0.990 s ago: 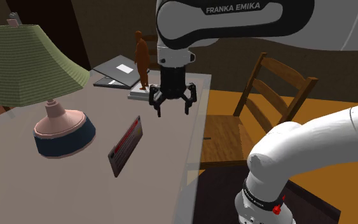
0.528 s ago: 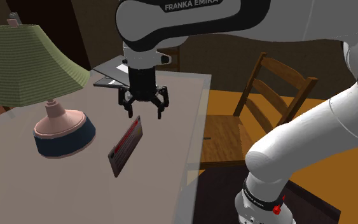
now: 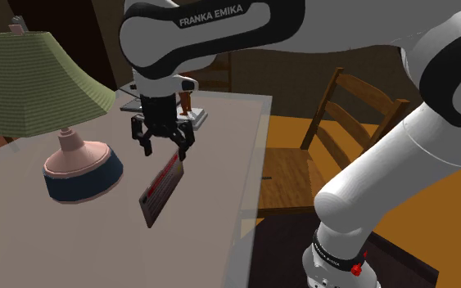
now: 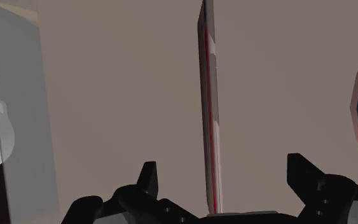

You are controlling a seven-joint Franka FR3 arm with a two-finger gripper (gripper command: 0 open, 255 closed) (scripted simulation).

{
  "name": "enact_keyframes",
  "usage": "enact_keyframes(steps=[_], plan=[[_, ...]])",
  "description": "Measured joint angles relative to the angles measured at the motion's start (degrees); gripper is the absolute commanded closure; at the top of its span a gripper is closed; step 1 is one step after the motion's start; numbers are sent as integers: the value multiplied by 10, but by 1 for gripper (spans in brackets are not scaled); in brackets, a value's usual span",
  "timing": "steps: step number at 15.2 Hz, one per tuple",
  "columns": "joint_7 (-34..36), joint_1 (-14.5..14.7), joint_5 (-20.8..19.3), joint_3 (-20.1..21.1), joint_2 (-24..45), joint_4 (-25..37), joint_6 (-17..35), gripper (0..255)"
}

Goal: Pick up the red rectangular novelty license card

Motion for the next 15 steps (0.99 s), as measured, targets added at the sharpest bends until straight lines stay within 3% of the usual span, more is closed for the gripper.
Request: enact_keyframes(steps=[4, 5, 15], plan=[[0, 1, 1, 7, 6, -24, 30, 0], [-1, 1, 2, 7, 5, -28, 32, 255], [-2, 1, 3, 7, 4, -31, 35, 255]])
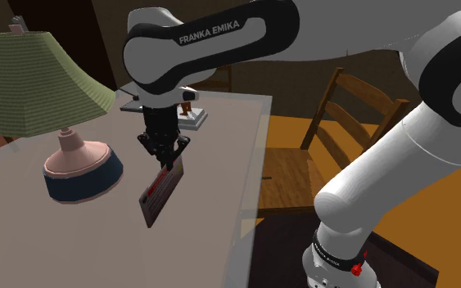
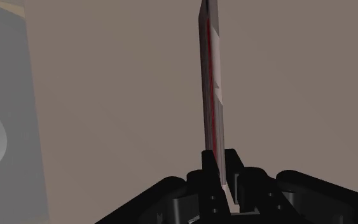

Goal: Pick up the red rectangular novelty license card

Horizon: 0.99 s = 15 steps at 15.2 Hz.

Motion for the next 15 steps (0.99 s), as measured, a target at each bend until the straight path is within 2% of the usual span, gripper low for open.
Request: enact_keyframes(steps=[15], plan=[[15, -6, -12, -17, 0, 106, -106, 255]])
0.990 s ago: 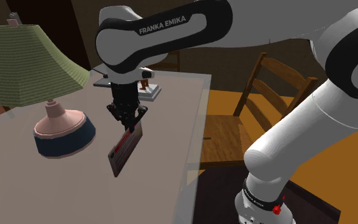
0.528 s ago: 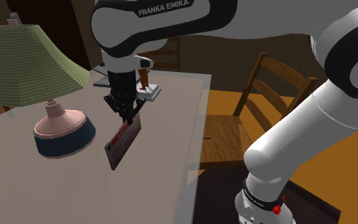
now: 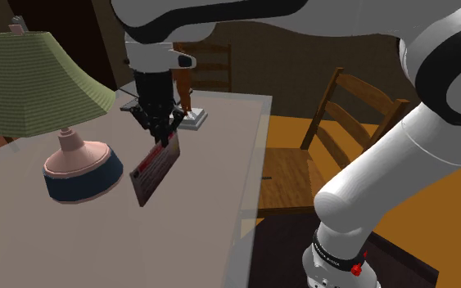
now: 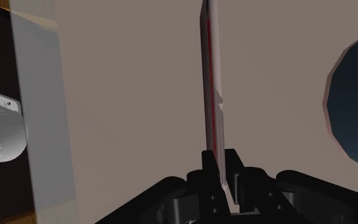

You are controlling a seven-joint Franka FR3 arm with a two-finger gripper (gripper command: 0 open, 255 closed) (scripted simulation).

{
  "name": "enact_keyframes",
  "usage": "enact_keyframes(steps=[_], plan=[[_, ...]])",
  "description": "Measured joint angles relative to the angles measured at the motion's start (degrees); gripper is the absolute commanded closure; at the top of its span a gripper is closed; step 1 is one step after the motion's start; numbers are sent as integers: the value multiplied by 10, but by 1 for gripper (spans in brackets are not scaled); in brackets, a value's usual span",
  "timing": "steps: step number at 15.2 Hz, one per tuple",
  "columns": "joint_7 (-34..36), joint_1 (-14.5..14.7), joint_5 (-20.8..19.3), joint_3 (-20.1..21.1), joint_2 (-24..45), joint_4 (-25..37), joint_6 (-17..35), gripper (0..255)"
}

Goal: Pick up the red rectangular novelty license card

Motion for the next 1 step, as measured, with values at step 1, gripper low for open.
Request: enact_keyframes(steps=[1], plan=[[0, 0, -1, -1, 0, 4, -4, 255]])
